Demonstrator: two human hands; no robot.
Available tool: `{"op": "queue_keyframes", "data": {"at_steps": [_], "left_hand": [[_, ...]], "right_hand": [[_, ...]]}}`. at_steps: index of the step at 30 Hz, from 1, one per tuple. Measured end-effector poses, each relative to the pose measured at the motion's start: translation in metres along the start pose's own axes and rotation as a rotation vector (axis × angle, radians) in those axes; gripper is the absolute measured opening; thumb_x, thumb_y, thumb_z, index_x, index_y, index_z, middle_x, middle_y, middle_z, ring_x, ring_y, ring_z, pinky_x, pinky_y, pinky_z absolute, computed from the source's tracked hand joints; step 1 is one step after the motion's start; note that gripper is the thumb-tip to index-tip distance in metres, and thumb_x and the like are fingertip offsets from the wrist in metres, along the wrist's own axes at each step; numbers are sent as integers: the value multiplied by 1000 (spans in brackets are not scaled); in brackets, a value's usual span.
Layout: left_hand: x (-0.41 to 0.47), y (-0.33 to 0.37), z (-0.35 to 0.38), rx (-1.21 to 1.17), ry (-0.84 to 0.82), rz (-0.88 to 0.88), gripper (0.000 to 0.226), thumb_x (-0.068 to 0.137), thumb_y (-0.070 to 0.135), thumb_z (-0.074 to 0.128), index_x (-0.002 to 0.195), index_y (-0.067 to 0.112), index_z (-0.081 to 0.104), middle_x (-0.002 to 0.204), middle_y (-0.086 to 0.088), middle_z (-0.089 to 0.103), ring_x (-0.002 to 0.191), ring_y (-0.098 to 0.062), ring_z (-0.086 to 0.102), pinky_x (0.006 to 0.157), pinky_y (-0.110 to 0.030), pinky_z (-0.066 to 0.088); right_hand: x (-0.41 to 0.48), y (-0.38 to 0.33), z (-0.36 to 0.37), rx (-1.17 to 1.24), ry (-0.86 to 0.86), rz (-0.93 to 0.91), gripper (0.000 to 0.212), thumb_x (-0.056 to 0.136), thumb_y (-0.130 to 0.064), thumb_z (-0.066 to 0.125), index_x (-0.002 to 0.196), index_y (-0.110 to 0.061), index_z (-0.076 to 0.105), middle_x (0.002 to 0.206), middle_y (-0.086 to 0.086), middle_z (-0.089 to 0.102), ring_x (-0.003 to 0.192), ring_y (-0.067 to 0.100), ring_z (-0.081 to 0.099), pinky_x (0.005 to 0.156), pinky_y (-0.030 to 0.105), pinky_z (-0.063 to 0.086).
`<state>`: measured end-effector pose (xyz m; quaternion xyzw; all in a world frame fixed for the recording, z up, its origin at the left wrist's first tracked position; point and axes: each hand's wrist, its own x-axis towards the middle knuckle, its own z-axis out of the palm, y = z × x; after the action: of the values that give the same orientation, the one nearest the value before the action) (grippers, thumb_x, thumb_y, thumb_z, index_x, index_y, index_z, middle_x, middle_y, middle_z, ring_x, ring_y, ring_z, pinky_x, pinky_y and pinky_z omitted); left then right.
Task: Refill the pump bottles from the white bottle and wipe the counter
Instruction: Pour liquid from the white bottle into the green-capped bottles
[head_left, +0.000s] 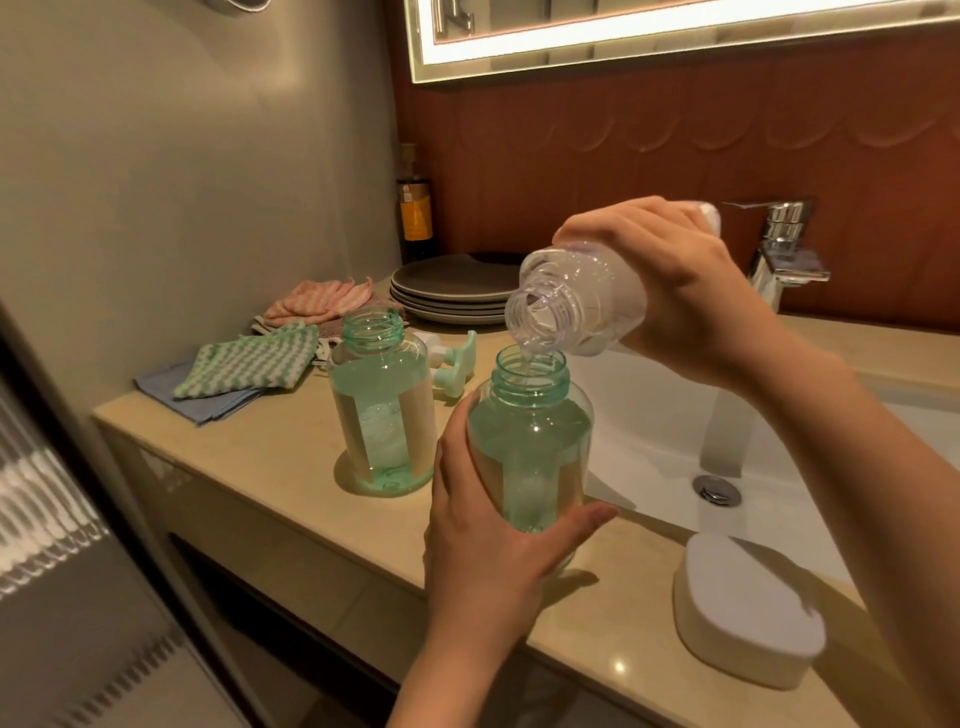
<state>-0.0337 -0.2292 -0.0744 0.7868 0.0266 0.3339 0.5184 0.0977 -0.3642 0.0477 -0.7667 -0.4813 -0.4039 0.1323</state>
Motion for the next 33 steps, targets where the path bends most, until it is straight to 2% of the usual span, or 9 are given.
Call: {"op": "queue_keyframes", "data": {"at_steps": [6, 11, 15, 21, 26, 33], "left_hand": [[-1, 0, 0, 5, 6, 0, 102, 40, 74, 71, 126, 67, 14, 135, 35, 34, 118, 21, 31, 92, -11, 28], [0, -1, 0, 11, -1, 10, 101, 41, 75, 70, 122, 71, 11, 131, 42, 29, 116, 29, 24, 88, -2, 21], [0, -1, 0, 11, 0, 6, 101, 41, 75, 70, 124, 70, 12, 132, 40, 30, 116, 28, 26, 89, -4, 23], [0, -1, 0, 13, -2, 2, 101, 42, 74, 70, 123, 70, 12, 131, 42, 30, 117, 26, 28, 85, 3, 24], [-1, 2, 0, 13, -5, -6, 101, 41, 75, 70, 123, 71, 10, 135, 37, 31, 116, 23, 31, 96, -18, 28], [-2, 1, -1, 7, -7, -10, 105, 42, 73, 72, 130, 60, 16, 139, 26, 37, 124, 7, 35, 100, -26, 31]], "right_hand": [[0, 1, 0, 11, 5, -5, 64, 65, -10, 82, 123, -13, 54, 119, 5, 61, 108, 27, 52, 87, 34, 31], [0, 1, 0, 9, 4, -11, 63, 66, -10, 81, 122, -14, 53, 118, 6, 61, 108, 28, 53, 87, 35, 31], [0, 0, -1, 13, 7, -18, 62, 67, -10, 80, 122, -13, 53, 119, 7, 61, 108, 29, 53, 90, 41, 35], [0, 0, -2, 11, 0, -19, 60, 68, -11, 79, 123, -11, 54, 119, 8, 61, 108, 30, 54, 90, 45, 37], [0, 0, -3, 5, 2, -22, 58, 69, -12, 77, 123, -10, 55, 118, 8, 61, 107, 31, 54, 89, 43, 36], [0, -1, -3, 10, -1, -22, 58, 70, -12, 78, 123, -11, 54, 119, 7, 61, 108, 30, 53, 90, 42, 36]]}}
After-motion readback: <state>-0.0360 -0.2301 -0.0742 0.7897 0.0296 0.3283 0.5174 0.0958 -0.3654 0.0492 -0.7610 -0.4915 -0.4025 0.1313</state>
